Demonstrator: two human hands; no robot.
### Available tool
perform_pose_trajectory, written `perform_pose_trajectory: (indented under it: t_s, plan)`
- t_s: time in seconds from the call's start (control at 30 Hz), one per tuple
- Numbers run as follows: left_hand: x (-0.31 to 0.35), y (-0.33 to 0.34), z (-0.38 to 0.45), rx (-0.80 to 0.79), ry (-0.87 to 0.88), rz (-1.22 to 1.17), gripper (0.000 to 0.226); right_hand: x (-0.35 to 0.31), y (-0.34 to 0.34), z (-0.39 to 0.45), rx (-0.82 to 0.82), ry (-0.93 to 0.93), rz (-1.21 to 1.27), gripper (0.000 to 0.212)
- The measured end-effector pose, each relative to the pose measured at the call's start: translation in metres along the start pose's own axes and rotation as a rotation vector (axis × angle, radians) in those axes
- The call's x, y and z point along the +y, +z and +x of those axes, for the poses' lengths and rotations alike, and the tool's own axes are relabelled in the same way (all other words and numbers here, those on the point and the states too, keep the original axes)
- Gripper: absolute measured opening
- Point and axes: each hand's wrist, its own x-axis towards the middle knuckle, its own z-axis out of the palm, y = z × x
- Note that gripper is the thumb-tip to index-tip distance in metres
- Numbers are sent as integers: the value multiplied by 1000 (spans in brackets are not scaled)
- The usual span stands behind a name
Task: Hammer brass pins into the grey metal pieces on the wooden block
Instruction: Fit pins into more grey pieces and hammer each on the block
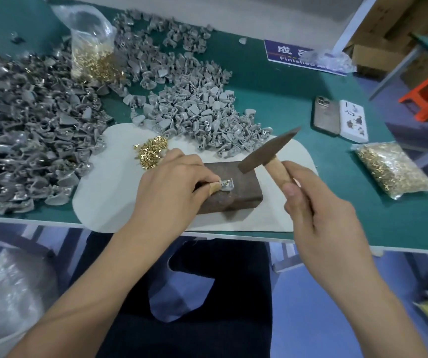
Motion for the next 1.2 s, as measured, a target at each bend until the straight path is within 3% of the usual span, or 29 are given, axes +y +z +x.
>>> perform_pose_trajectory:
  t_s: [0.13,0.2,0.37,0.53,0.7,0.83,0.9,1.0,1.13,1.2]
  plan:
    - [-2,0,0,1,-7,3,9,-10,17,-4,-135,-38,-91,44]
    - [-2,0,0,-5,-3,10,7,-6,11,0,-74,-64,-162,37]
    - [-3,-1,0,-17,-6,-20,3,-3,-4,5,86,-21,-66,35]
    - [-1,-2,-1,0,-5,9,1,-11,12,4,-111,-52,-214,35]
    - [0,-4,-1,1,2,7,4,-3,0,8,108,-27,-44,33]
    - [0,-5,1,2,-6,39,4,-11,12,5,-95,-40,-179,35]
    - [-1,-5,2,-3,-4,26,2,-8,7,4,-11,-41,-183,33]
    - [-2,-3,2,7,-10,10,2,-6,1,1,160,-29,10,36]
    - [-4,-3,1,-2,-11,-12,3,-17,17,-6,-40,-54,-153,43]
    - [-4,-4,2,-8,-20,-24,3,-13,17,-5,-8,-68,-227,36]
